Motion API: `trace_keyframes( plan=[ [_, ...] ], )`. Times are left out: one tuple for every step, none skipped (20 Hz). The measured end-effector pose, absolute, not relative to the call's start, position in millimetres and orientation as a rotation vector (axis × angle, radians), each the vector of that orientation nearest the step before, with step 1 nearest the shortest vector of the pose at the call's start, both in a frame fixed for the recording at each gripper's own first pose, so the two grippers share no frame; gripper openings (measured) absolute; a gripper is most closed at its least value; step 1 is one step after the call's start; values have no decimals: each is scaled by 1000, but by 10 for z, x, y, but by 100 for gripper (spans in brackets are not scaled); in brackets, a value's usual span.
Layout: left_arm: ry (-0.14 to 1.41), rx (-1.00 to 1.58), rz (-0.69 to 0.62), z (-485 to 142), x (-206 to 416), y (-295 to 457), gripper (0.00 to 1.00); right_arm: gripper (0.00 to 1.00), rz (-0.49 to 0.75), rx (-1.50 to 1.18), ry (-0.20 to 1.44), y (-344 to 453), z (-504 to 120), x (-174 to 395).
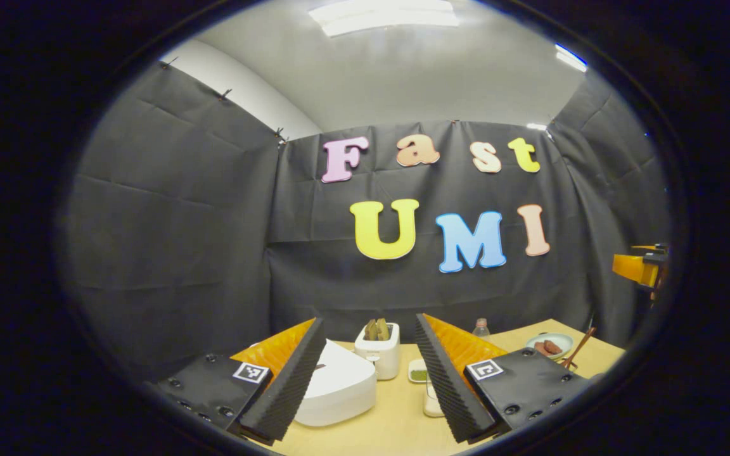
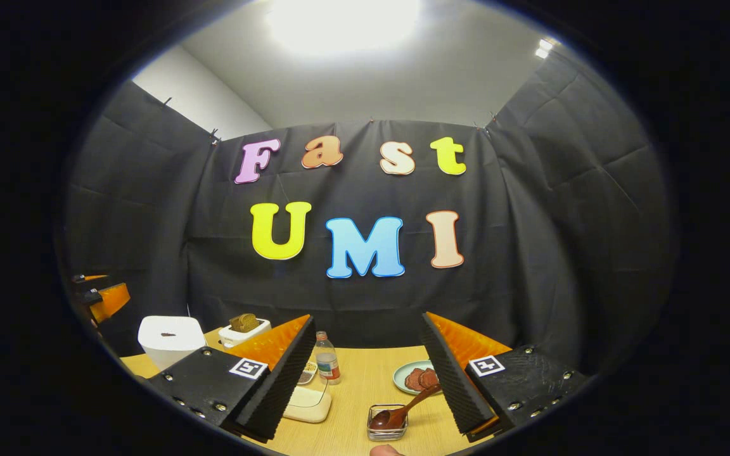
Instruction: Close the left gripper, press the button to open the rice cooker; take a wooden spoon from the chopstick holder with the right hand, scoop a spoonful of rice and pour it into the rice cooker, then put the wooden spoon back into the chopstick holder.
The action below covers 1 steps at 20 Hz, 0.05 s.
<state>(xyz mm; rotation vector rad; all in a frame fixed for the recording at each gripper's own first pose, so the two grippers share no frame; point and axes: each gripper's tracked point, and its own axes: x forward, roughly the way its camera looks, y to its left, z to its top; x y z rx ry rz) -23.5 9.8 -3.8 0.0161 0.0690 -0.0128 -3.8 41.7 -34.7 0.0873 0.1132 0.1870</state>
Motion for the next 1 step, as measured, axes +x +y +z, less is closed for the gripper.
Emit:
trace_keyframes(
  plan=[
    [65, 18, -12, -26, -238, 109, 95, 99, 187, 91, 110, 422, -333, -22]
  ],
)
